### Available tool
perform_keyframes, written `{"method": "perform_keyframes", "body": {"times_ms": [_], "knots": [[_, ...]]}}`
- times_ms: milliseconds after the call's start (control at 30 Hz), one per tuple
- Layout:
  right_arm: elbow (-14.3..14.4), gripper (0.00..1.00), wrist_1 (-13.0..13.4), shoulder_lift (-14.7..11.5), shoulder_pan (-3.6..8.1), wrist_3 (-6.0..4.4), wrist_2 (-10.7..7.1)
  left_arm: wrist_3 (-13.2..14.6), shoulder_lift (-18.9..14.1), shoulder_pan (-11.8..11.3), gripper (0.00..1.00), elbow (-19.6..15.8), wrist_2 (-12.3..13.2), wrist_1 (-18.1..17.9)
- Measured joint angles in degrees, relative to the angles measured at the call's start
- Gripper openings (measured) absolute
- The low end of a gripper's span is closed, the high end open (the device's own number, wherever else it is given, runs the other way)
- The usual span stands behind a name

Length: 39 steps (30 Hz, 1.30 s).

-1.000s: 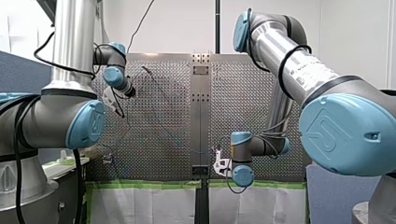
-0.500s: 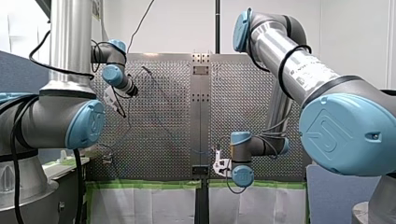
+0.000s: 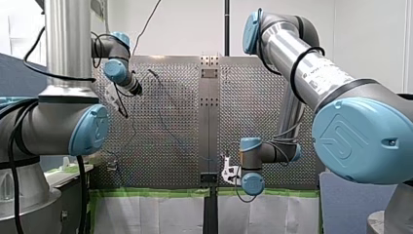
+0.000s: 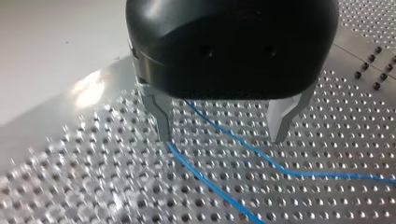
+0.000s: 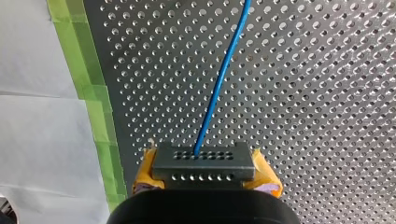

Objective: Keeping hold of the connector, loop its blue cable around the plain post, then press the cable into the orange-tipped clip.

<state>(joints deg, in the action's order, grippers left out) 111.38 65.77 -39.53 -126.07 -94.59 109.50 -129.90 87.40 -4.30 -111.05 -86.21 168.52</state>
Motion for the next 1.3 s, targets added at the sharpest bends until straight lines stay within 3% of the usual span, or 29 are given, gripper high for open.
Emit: {"method": "perform_keyframes", "body": {"times_ms": [267,867,1067,1300], "knots": [[-0.02,0.0,0.12,-0.01,-0.02,-0.08,-0.11,3.51,-3.77,0.41,1.0,0.89,-0.17,3.7],[-0.32,0.0,0.01,-0.04,0.07,-0.51,-0.33,13.04,-13.16,3.33,1.0,10.08,-0.7,13.26],[-0.52,0.0,-0.06,-0.03,0.09,-0.37,-0.33,15.85,-13.26,5.85,1.0,12.89,-3.03,16.04],[-0.57,0.0,-0.21,-0.05,0.11,-0.29,-0.39,19.66,-10.88,9.65,1.0,16.71,-6.8,19.86]]}}
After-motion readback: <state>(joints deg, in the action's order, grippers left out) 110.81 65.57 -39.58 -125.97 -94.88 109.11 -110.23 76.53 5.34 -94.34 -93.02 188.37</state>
